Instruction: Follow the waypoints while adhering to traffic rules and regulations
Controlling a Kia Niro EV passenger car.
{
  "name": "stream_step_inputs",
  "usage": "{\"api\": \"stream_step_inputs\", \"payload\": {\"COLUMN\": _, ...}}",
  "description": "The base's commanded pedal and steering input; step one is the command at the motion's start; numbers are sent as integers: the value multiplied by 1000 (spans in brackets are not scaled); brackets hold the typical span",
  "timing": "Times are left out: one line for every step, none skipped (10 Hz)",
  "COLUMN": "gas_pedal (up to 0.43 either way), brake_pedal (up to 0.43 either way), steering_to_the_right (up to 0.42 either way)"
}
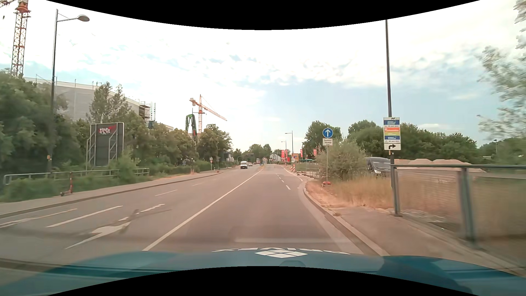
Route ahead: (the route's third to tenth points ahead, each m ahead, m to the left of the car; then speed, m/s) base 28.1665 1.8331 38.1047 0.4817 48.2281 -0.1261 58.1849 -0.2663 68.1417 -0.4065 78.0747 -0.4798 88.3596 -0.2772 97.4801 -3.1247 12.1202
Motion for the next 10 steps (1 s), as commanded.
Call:
{"api": "stream_step_inputs", "payload": {"gas_pedal": 150, "brake_pedal": 0, "steering_to_the_right": 9}}
{"api": "stream_step_inputs", "payload": {"gas_pedal": 138, "brake_pedal": 0, "steering_to_the_right": 11}}
{"api": "stream_step_inputs", "payload": {"gas_pedal": 138, "brake_pedal": 0, "steering_to_the_right": 12}}
{"api": "stream_step_inputs", "payload": {"gas_pedal": 138, "brake_pedal": 0, "steering_to_the_right": 12}}
{"api": "stream_step_inputs", "payload": {"gas_pedal": 138, "brake_pedal": 0, "steering_to_the_right": 16}}
{"api": "stream_step_inputs", "payload": {"gas_pedal": 138, "brake_pedal": 0, "steering_to_the_right": 21}}
{"api": "stream_step_inputs", "payload": {"gas_pedal": 138, "brake_pedal": 0, "steering_to_the_right": 24}}
{"api": "stream_step_inputs", "payload": {"gas_pedal": 138, "brake_pedal": 0, "steering_to_the_right": 28}}
{"api": "stream_step_inputs", "payload": {"gas_pedal": 138, "brake_pedal": 0, "steering_to_the_right": 29}}
{"api": "stream_step_inputs", "payload": {"gas_pedal": 138, "brake_pedal": 0, "steering_to_the_right": 28}}
